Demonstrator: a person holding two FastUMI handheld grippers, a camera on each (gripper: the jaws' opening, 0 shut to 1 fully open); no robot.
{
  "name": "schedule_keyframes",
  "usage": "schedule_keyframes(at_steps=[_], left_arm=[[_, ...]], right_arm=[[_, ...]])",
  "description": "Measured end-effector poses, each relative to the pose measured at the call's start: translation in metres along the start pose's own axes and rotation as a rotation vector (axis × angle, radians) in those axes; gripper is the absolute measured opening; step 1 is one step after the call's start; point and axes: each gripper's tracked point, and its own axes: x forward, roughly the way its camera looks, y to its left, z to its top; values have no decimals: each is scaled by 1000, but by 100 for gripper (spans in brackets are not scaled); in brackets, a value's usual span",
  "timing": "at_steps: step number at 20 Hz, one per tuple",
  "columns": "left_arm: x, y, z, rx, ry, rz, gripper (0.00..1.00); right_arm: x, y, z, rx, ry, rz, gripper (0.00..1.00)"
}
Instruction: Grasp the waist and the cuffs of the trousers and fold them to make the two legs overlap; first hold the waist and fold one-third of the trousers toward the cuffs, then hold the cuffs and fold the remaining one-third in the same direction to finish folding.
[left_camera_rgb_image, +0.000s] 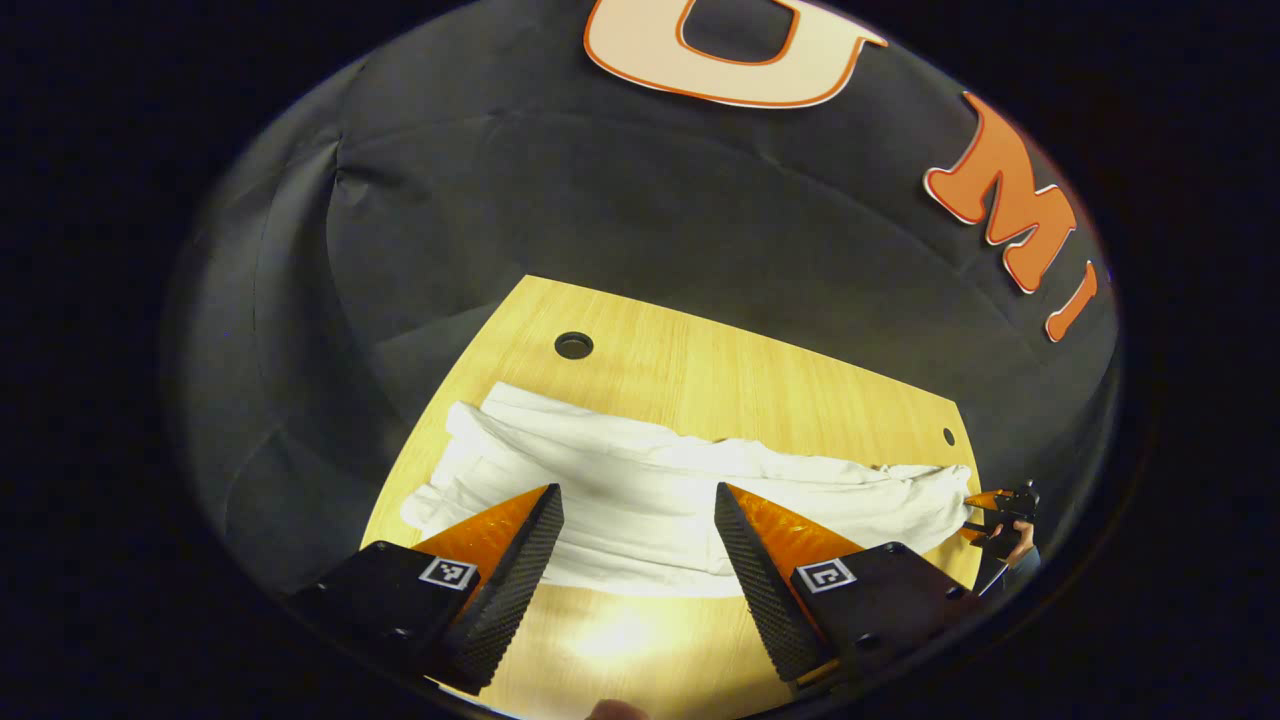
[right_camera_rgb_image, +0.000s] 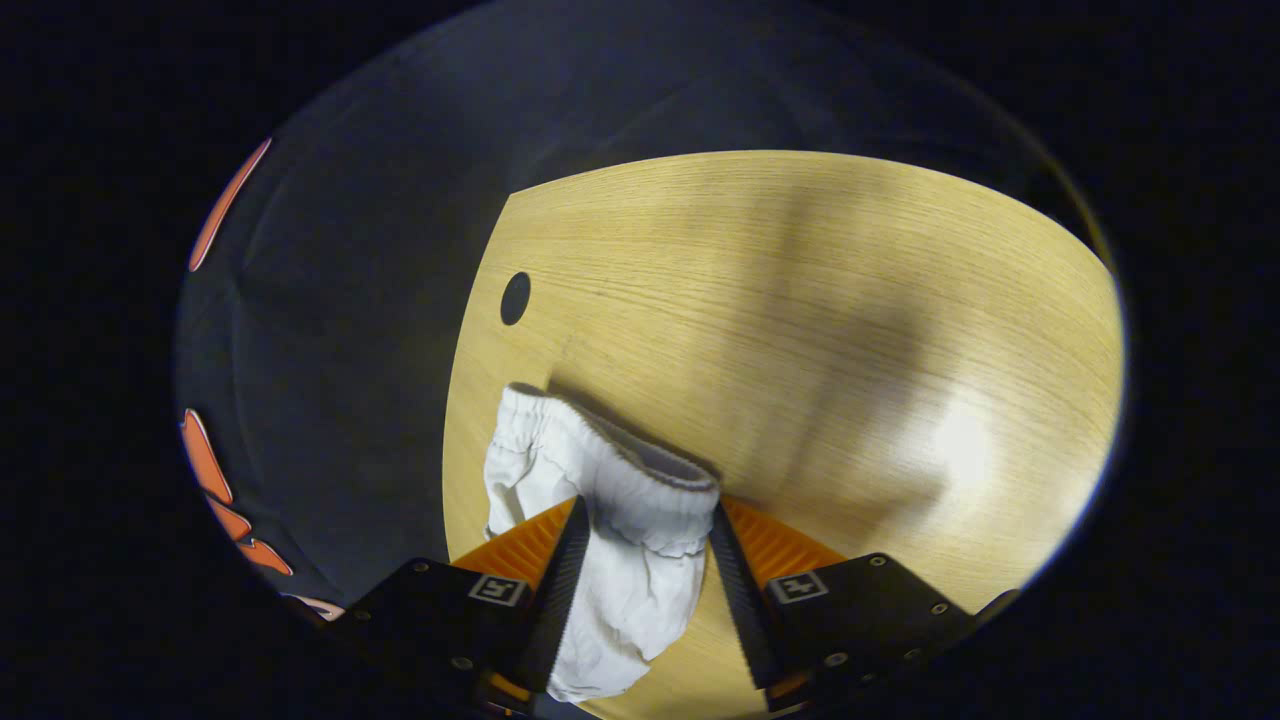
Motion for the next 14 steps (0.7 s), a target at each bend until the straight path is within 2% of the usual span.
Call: schedule_keyframes(at_steps=[1,2,3,5,9,14], left_arm=[[-2,-6,-7,-3,3,-5,100],[-2,-13,-14,-5,6,-11,100],[-4,-19,-20,-6,13,-15,100],[-6,-27,-33,-4,22,-11,100],[-13,-36,-47,47,6,20,100],[-14,-43,-48,148,-5,44,100]], right_arm=[[0,2,1,19,-7,5,53],[4,4,3,31,-15,18,43],[7,7,2,33,-23,34,26],[7,7,2,3,-52,54,15],[-9,17,2,-41,-99,88,7],[-39,40,-1,-100,-168,166,7]])
